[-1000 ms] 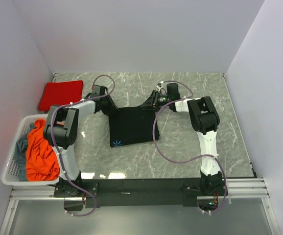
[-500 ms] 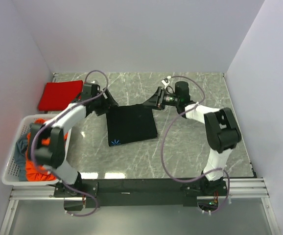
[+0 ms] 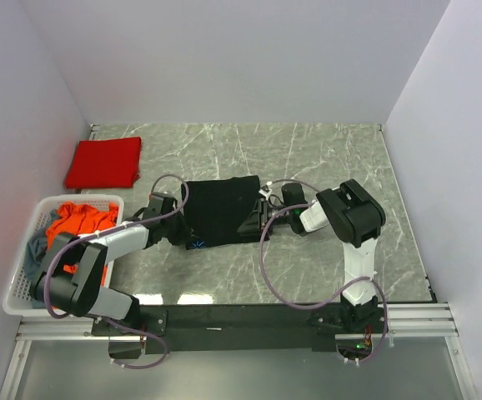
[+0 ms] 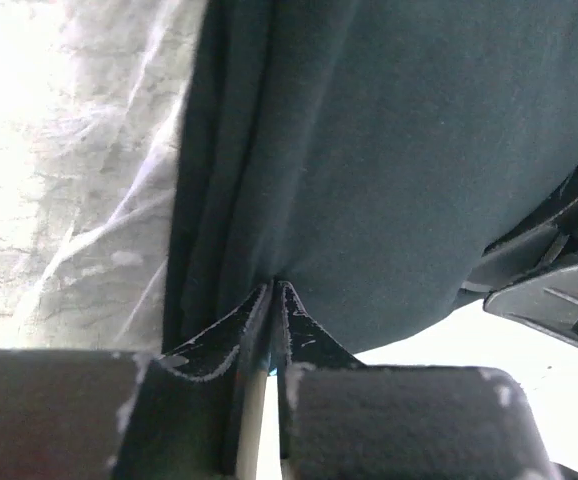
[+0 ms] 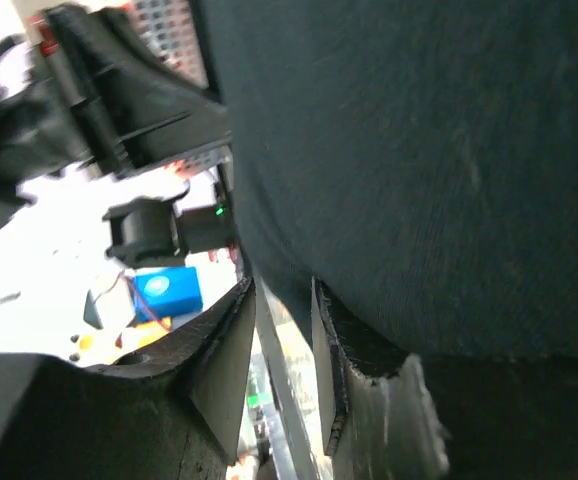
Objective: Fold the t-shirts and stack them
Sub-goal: Fold the tshirt
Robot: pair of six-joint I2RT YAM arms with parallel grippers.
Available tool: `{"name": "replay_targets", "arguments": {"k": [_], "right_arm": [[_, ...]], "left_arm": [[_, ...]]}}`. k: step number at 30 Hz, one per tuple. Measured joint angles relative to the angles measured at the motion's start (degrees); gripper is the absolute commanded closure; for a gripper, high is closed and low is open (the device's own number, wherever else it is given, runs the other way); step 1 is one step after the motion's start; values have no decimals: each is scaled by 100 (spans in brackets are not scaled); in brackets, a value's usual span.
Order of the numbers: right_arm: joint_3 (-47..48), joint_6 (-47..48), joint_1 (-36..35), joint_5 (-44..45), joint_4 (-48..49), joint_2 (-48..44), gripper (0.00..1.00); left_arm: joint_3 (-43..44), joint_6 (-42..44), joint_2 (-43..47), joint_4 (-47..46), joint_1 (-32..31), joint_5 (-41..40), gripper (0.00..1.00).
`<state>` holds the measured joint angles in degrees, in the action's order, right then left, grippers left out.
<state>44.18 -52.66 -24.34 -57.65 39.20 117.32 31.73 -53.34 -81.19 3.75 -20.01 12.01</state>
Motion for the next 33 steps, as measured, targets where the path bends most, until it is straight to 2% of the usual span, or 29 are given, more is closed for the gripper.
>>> {"name": "replay_targets", "arguments": {"k": [3, 6, 11, 16, 20, 23, 28, 33], "right_arm": [[-216, -168, 173, -219, 667, 107, 63], [-518, -245, 313, -251, 973, 7, 64], [-695, 133, 343, 20, 31, -857, 64], [-168, 291, 111, 188, -584, -1703, 64], [627, 424, 33, 339, -903, -1696, 64], [1290, 457, 50, 442, -1058, -1351, 64], [2391, 380, 208, 575, -1078, -238, 64], [3053, -13, 603, 651, -866, 1034, 64]], "left_arm": [[-195, -197, 118, -192, 46, -28, 87], [-402, -295, 481, -59, 94, -153, 81], [-420, -291, 1333, 699, 157, -544, 69], [120, -190, 1604, 997, 210, -741, 68], [960, -31, 868, 737, 343, -732, 75], [1591, 103, -87, 378, 483, -667, 79], [2164, 264, -1368, 46, 691, -610, 80], [2192, 304, -1904, -55, 994, -535, 81]]}}
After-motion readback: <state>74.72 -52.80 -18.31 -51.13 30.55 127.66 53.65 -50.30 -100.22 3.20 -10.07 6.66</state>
